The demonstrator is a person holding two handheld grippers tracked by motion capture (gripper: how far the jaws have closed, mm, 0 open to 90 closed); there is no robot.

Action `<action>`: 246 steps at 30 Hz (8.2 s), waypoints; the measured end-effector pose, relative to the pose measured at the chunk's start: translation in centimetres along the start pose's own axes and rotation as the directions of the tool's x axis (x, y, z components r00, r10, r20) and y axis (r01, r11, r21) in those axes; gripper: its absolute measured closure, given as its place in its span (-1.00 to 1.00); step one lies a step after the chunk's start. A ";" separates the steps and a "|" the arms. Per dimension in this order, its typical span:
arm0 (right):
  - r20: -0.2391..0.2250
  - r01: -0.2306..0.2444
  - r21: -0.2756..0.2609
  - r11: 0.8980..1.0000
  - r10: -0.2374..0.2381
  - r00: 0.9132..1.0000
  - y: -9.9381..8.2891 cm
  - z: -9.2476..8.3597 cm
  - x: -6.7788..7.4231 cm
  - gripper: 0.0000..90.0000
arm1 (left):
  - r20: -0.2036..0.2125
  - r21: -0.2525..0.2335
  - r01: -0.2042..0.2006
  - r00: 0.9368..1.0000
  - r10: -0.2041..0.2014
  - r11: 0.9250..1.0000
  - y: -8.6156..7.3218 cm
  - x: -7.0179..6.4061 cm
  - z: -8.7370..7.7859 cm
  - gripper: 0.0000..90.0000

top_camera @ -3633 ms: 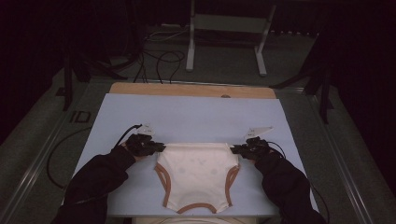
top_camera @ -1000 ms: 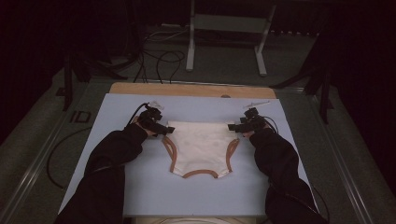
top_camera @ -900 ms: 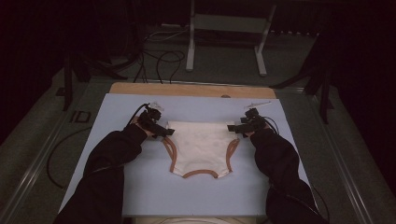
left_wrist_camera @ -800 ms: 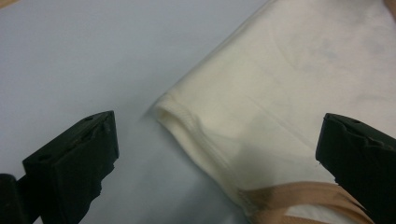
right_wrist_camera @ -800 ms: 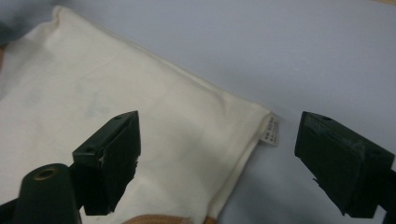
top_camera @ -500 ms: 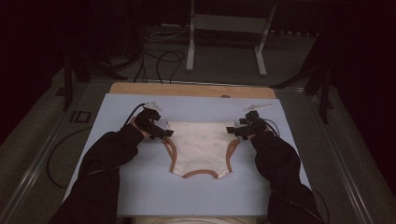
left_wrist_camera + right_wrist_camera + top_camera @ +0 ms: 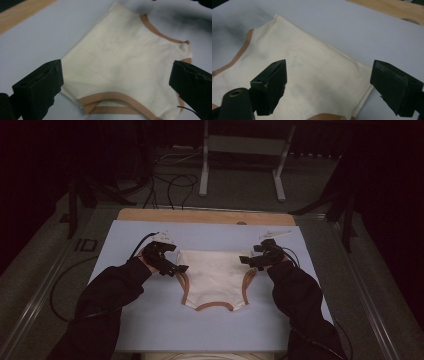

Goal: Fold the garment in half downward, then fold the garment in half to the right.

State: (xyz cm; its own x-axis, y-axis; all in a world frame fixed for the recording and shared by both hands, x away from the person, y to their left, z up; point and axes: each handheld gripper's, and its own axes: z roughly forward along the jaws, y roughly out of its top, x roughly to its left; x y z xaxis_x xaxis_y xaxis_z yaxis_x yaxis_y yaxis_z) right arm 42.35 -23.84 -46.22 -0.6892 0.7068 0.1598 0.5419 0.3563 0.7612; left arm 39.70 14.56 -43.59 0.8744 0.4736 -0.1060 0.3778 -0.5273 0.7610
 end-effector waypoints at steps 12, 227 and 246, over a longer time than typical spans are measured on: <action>-0.035 0.065 -0.010 0.998 -0.065 0.997 2.1 0.8 1.8 -0.70 | 0.035 -0.003 -0.068 0.997 0.068 0.998 -0.1 -3.5 -0.8 -1.00; -0.046 0.338 0.052 0.940 -0.335 0.941 9.8 5.4 8.2 0.94 | 0.093 0.214 -0.449 0.894 0.439 0.868 1.8 -8.7 6.4 0.94; 0.010 0.263 0.033 0.964 -0.263 0.965 7.4 2.1 4.6 0.94 | 0.140 0.228 -0.483 0.876 0.462 0.845 3.2 -10.0 7.5 0.94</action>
State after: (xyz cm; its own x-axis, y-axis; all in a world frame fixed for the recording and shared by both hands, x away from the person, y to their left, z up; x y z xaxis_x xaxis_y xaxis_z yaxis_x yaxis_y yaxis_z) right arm 44.24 -16.68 -41.23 -0.8028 0.5939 -0.0521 0.3572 0.5491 0.7556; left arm 34.45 2.81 -44.90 0.9829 0.0721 0.1696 -0.0334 -0.8355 0.5484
